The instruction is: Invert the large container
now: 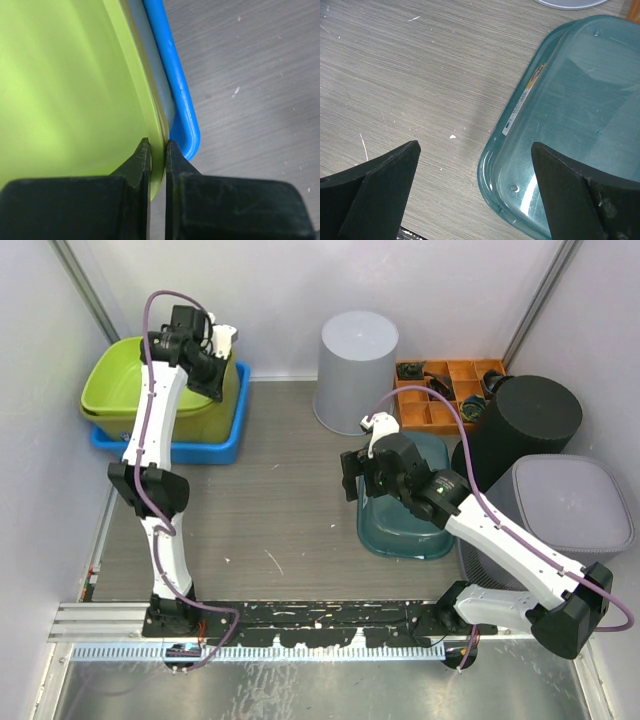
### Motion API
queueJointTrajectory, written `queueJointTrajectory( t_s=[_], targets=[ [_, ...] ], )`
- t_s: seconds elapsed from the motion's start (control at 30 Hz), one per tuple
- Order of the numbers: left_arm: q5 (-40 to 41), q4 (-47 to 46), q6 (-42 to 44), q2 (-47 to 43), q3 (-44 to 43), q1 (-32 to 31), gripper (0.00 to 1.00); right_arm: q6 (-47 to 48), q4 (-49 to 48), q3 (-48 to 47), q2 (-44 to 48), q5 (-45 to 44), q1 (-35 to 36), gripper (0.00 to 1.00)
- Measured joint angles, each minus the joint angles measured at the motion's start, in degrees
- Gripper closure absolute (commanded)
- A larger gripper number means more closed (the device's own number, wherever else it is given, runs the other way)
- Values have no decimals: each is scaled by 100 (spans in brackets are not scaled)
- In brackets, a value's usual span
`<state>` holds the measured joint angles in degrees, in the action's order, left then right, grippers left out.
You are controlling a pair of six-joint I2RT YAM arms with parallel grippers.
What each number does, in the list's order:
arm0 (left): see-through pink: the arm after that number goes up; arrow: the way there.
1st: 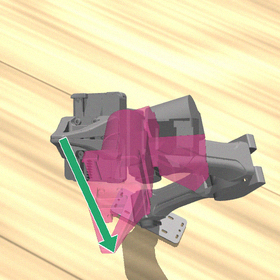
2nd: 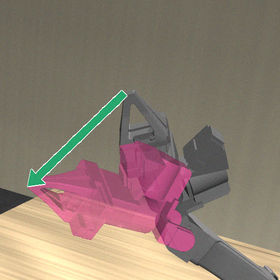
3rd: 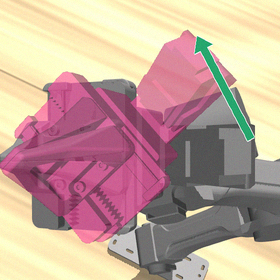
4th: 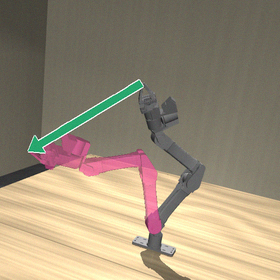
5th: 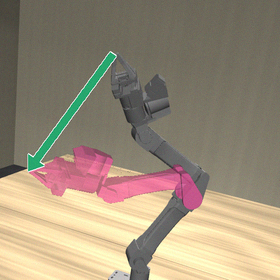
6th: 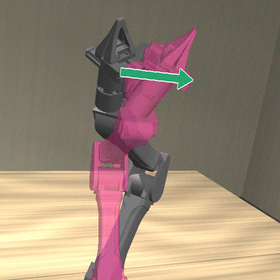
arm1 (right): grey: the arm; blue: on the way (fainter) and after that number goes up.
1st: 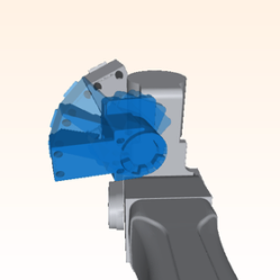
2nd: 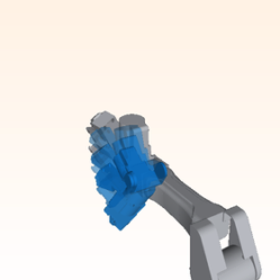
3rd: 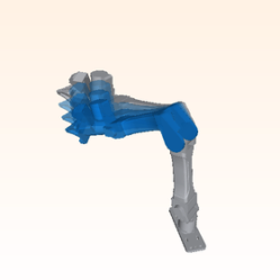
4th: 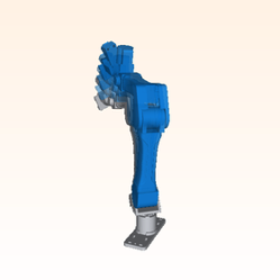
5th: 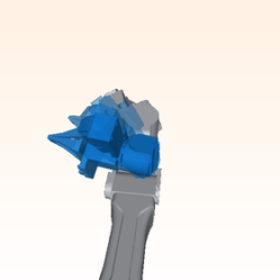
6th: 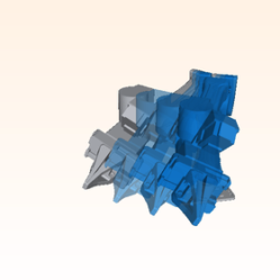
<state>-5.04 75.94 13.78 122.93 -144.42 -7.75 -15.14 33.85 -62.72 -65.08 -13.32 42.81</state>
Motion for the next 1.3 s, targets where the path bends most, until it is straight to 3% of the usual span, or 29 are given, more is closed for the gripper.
queueJointTrajectory(
  t_s=[0.27,0.63,0.87,1.03,1.3],
  targets=[
    [15,356,184,-658,382,-197,100,-2,-4,35,-2,87,0,0],
    [66,319,186,-691,612,-208,100,-4,0,74,-4,210,0,0],
    [1071,52,514,-680,675,-409,100,-7,-9,83,-149,282,0,0],
    [2033,-612,1110,-726,1355,-684,100,-7,-20,83,-468,391,0,0],
    [2824,-1539,1775,-841,2076,-944,100,-4,-42,83,-581,426,0,0]
  ],
)
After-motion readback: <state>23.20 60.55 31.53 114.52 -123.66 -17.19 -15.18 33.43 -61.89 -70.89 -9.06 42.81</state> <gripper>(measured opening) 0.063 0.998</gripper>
